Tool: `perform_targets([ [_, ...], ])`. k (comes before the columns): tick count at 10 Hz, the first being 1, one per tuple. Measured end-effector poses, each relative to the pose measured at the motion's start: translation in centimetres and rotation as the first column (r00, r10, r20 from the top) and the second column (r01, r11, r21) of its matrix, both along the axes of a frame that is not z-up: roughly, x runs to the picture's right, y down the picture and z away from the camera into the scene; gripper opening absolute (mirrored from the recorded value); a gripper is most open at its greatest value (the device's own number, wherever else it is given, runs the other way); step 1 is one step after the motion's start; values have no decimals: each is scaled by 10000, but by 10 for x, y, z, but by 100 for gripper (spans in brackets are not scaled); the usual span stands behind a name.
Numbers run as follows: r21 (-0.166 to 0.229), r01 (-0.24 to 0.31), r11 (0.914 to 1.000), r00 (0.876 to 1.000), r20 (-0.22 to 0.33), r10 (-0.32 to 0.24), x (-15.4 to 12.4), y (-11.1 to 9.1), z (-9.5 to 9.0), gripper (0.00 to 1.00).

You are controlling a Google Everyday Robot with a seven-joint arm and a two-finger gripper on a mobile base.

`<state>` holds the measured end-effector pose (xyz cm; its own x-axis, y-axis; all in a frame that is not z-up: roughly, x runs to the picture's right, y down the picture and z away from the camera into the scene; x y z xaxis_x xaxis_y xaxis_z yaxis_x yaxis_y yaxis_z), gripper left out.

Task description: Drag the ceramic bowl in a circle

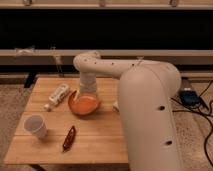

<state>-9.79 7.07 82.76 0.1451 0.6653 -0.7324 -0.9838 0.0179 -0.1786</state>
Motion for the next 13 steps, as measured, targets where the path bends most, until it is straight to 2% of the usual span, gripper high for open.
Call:
perform_targets([
  [3,-289,-445,9986,9985,-337,435,34,13,20,80],
  [6,-611,-758,9952,9967,-323,739,44,30,38,80],
  [8,-772,-794,9938,9967,-246,777,44,40,48,80],
  [11,-770,-718,9944,9974,-160,708,41,49,61,80],
  [13,-702,-553,9960,9985,-65,550,34,51,64,72],
])
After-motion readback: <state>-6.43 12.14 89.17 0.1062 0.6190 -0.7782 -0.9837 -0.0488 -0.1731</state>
